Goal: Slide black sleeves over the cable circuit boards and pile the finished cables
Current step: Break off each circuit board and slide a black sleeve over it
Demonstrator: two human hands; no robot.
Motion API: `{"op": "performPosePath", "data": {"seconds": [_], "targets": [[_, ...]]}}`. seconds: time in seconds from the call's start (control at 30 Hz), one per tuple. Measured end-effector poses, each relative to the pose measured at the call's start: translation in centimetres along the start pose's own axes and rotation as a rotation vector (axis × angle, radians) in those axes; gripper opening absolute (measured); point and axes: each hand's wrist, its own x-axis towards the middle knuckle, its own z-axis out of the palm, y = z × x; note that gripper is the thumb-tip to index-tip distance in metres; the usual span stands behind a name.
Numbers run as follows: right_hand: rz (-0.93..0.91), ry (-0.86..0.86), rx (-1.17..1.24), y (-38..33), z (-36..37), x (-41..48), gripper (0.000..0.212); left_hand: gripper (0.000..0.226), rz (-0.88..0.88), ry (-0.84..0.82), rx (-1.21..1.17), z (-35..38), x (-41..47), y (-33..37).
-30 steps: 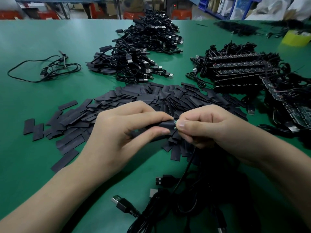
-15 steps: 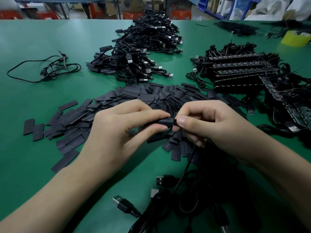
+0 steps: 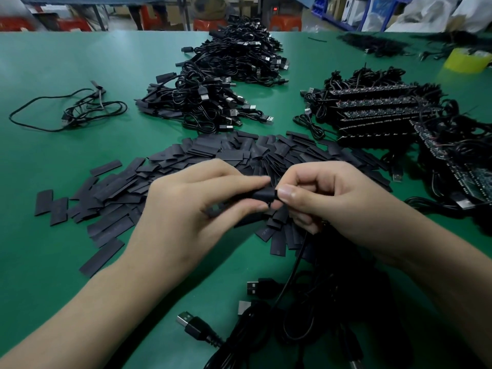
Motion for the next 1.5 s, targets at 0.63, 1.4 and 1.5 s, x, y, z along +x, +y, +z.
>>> {"op": "performPosePath", "data": {"seconds": [0.63, 1.4, 1.5], "targets": [[-0.029, 0.125, -0.058, -0.2, 0.8, 0.0, 0.023, 0.054, -0.248, 0.103, -0.051, 0.6, 0.0, 1.3], [-0.084, 0.106, -0.777, -1.2, -2.0, -0.7, 0.02, 0.028, -0.477, 0.211, -0.269, 0.6, 0.1, -0.2], [-0.105, 0.123, -0.819, -1.3, -1.9, -0.6, 0.016, 0.03, -0.494, 0.211, -0.289, 0.6, 0.1, -0.4]]}}
